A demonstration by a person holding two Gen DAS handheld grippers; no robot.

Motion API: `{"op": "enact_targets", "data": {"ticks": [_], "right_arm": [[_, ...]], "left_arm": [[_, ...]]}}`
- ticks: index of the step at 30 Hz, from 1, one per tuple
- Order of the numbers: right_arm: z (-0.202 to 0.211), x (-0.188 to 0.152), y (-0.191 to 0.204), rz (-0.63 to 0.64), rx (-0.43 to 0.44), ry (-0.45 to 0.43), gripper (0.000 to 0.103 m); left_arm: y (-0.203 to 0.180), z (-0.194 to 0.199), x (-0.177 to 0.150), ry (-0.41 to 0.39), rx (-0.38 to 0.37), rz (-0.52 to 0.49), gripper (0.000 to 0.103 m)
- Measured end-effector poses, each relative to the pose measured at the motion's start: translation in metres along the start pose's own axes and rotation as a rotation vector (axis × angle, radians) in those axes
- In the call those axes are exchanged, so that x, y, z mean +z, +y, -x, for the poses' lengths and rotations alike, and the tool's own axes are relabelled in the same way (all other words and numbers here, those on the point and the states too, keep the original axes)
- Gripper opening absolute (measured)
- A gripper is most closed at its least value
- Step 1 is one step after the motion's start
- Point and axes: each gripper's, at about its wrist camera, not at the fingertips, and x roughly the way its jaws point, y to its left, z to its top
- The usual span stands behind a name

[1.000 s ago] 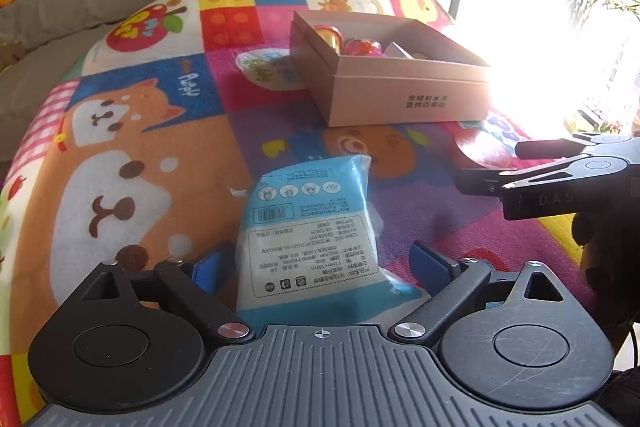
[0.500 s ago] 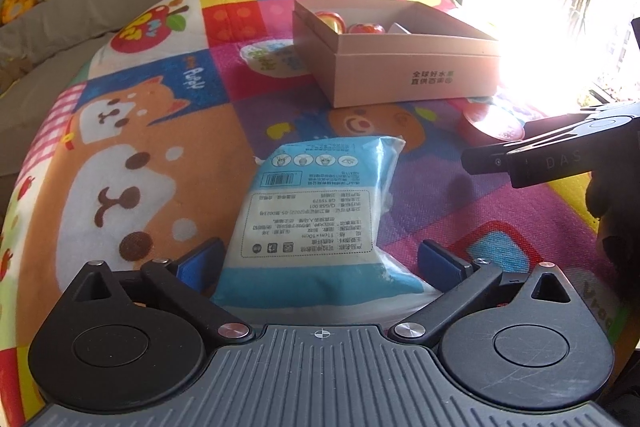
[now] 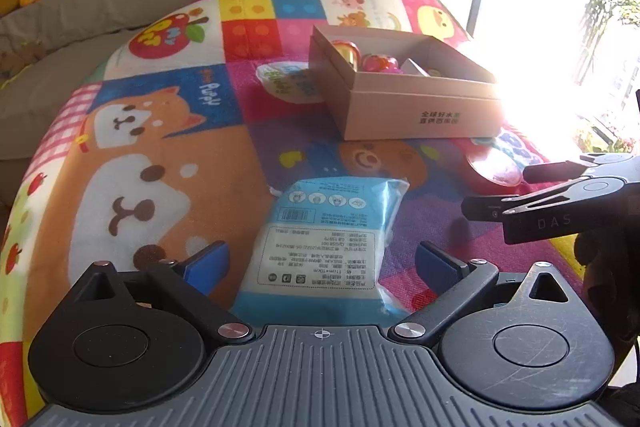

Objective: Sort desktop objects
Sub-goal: 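Carry the wipes pack to the pink box and release it with the left gripper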

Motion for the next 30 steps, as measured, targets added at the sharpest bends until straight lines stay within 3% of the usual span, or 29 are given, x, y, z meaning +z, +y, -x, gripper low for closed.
{"op": "enact_targets", "data": {"ticks": [2, 4, 6, 10, 12, 17, 24, 27, 30], "right_arm": [[0.003, 0.000, 0.000, 0.002, -0.018, -0.027, 0.103], [0.003, 0.002, 0.001, 0.017, -0.024, -0.037, 0.102], [0.000, 0.005, 0.002, 0.030, -0.034, -0.029, 0.089], [-0.006, 0.013, -0.002, 0.010, -0.017, -0.008, 0.079], [-0.006, 0.016, -0.004, 0.000, 0.005, 0.001, 0.064], [0.020, 0.022, -0.012, -0.020, 0.062, -0.002, 0.064], [0.124, 0.060, -0.028, 0.002, 0.074, -0.246, 0.064], [0.155, 0.078, -0.038, -0.009, 0.064, -0.349, 0.064], [0.165, 0.092, -0.042, 0.003, 0.022, -0.397, 0.064]], "left_arm": [[-0.001, -0.004, 0.002, 0.016, -0.001, 0.005, 0.078], [0.000, -0.006, 0.001, 0.018, 0.000, 0.011, 0.076], [0.000, -0.005, 0.000, 0.012, 0.003, 0.007, 0.072], [0.000, -0.002, -0.001, 0.007, 0.001, -0.004, 0.069], [-0.001, -0.001, -0.001, 0.007, 0.006, -0.015, 0.067], [-0.008, 0.016, 0.016, -0.056, -0.016, -0.077, 0.064], [-0.041, 0.035, 0.097, -0.291, -0.040, -0.238, 0.064], [-0.059, 0.012, 0.130, -0.330, -0.059, -0.246, 0.064], [-0.076, -0.025, 0.155, -0.386, -0.046, -0.237, 0.067]]}}
